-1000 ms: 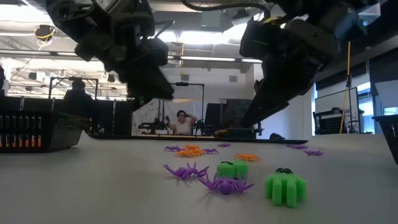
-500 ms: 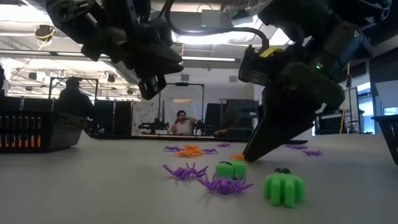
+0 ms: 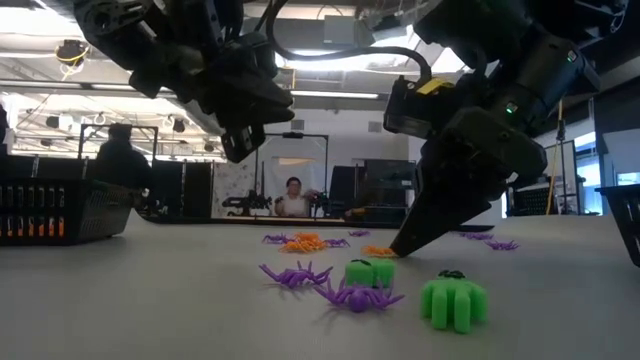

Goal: Sort Halloween decoration
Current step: Put the orange spider toy into the top black basket

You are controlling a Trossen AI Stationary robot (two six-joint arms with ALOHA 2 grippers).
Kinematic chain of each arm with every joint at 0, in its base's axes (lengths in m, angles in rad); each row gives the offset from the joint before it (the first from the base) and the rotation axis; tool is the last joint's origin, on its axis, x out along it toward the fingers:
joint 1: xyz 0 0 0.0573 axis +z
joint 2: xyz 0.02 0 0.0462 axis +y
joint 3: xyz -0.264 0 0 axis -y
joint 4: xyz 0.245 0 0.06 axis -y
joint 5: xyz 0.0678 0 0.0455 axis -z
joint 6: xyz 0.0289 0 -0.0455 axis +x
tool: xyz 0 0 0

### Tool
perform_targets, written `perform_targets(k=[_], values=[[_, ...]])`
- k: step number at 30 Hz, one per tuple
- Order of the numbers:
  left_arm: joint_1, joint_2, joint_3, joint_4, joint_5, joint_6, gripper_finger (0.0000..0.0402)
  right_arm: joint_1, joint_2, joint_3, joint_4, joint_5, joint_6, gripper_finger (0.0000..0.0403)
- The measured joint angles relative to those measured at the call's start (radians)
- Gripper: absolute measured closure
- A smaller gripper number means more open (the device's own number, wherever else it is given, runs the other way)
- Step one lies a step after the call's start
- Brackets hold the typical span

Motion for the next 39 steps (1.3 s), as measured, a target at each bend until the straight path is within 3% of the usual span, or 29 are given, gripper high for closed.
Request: perform_targets(k=[4, 9, 14, 23, 32, 39], values=[[0.0, 0.0, 0.0, -0.002, 0.0, -0.001, 0.0346, 0.0, -0.006, 0.013, -0.023, 0.006, -0.002, 0.0384], [-0.003, 0.0, 0.0, -0.002, 0.0, -0.001, 0.0346, 0.0, -0.011, 0.053, -0.047, 0.012, -0.053, 0.04], [-0.017, 0.0, 0.0, -0.004, -0.019, -0.001, 0.0346, 0.0, -0.018, 0.125, -0.128, 0.105, -0.077, 0.0401], [-0.049, 0.0, 0.0, -0.006, -0.232, -0.08, 0.0346, 0.0, -0.018, 0.235, -0.17, 0.324, -0.134, 0.0402], [-0.037, 0.0, 0.0, 0.001, -0.234, -0.167, 0.0346, -0.002, -0.018, 0.287, -0.173, 0.476, -0.211, 0.0402], [-0.031, 0.0, 0.0, 0.0, -0.211, -0.193, 0.0346, -0.002, -0.019, 0.302, -0.167, 0.496, -0.238, 0.0403]])
